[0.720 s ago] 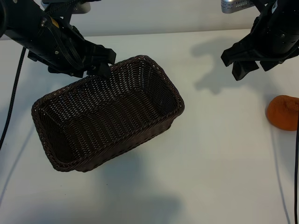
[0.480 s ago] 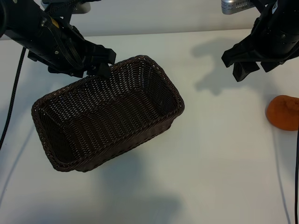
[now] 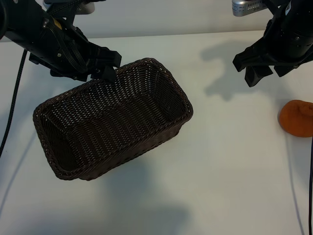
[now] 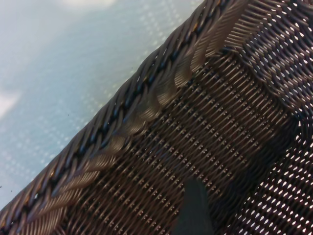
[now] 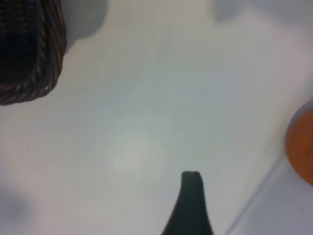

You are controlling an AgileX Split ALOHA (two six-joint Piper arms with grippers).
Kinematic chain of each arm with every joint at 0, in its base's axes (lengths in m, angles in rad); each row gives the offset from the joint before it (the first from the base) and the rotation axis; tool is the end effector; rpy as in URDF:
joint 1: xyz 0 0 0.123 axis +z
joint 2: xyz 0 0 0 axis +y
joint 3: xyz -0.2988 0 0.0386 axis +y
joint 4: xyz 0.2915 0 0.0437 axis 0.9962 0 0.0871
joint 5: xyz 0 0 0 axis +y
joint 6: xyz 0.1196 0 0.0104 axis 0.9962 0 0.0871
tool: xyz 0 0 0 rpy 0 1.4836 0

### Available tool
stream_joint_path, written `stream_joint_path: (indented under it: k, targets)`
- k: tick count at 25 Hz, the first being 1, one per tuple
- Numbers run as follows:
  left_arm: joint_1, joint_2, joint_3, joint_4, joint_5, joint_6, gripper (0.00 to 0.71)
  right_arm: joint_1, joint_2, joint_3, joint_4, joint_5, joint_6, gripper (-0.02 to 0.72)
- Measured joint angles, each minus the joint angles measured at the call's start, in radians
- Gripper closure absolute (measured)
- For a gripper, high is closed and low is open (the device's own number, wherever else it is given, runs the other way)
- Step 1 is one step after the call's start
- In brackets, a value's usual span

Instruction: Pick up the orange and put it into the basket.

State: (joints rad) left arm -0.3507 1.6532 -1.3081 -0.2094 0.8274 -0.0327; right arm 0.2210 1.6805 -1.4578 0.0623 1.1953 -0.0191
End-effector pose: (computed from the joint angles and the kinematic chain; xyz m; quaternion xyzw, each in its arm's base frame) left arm 0.3774 -0.1576 0.2558 0.1033 0.9611 -0.1356 0.2172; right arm 0.3825 0.0931 0.2776 -0.1110 0.9861 0.0420 0.1160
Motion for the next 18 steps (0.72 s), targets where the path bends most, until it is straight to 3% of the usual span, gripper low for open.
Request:
stream_joint_path:
  k: [18]
  targets:
    - [0.000, 0.000, 0.000, 0.000, -0.014, -0.016, 0.117, 0.000, 0.001, 0.000, -0.001, 0.001, 0.000, 0.124]
